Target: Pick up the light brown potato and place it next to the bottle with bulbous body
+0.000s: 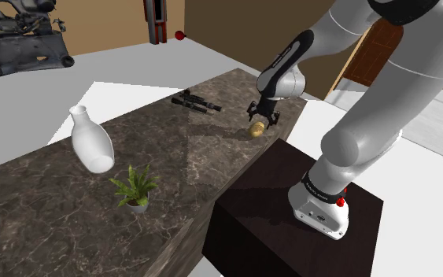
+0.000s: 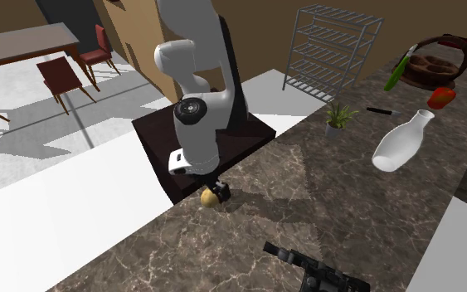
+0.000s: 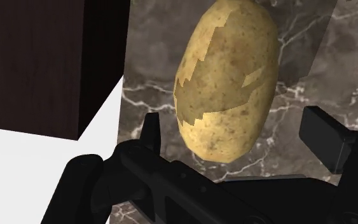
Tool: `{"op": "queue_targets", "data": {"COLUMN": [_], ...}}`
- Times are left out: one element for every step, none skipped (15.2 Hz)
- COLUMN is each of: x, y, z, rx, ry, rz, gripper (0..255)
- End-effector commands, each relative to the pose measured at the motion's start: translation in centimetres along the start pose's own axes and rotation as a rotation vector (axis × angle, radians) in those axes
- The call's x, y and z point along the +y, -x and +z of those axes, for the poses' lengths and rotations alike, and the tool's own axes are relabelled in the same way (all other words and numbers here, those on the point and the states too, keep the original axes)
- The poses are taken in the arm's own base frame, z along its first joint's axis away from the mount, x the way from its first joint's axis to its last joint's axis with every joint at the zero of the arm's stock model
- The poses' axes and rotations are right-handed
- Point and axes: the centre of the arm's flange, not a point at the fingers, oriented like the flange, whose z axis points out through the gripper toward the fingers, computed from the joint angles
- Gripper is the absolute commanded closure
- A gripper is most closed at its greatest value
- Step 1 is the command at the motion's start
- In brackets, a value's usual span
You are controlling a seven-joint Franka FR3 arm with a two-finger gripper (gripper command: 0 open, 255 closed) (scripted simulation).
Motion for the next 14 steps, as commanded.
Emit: {"op": "queue_targets", "data": {"x": [0.1,0.1,0.1,0.1,0.1,0.1,0.1,0.1,0.1,0.1,0.1,0.1,0.1,0.1], "y": [0.0,0.0,0.0,0.0,0.0,0.0,0.0,0.0,0.0,0.0,0.0,0.0,0.0,0.0], "z": [1.1,1.6,2.1,2.7,3.0,3.0,3.0,3.0,3.0,3.0,3.0,3.0,3.0,3.0], "rx": [0.001,0.001,0.001,0.001,0.001,0.001,0.001,0.001,0.001,0.001,0.001,0.001,0.001,0.001], "ry": [0.0,0.0,0.0,0.0,0.0,0.0,0.0,0.0,0.0,0.0,0.0,0.0,0.0,0.0], "rz": [0.004,0.004,0.004,0.004,0.004,0.005,0.005,0.004,0.004,0.004,0.004,0.004,0.004,0.004], "gripper": [0,0,0,0,0,0,0,0,0,0,0,0,255,255]}}
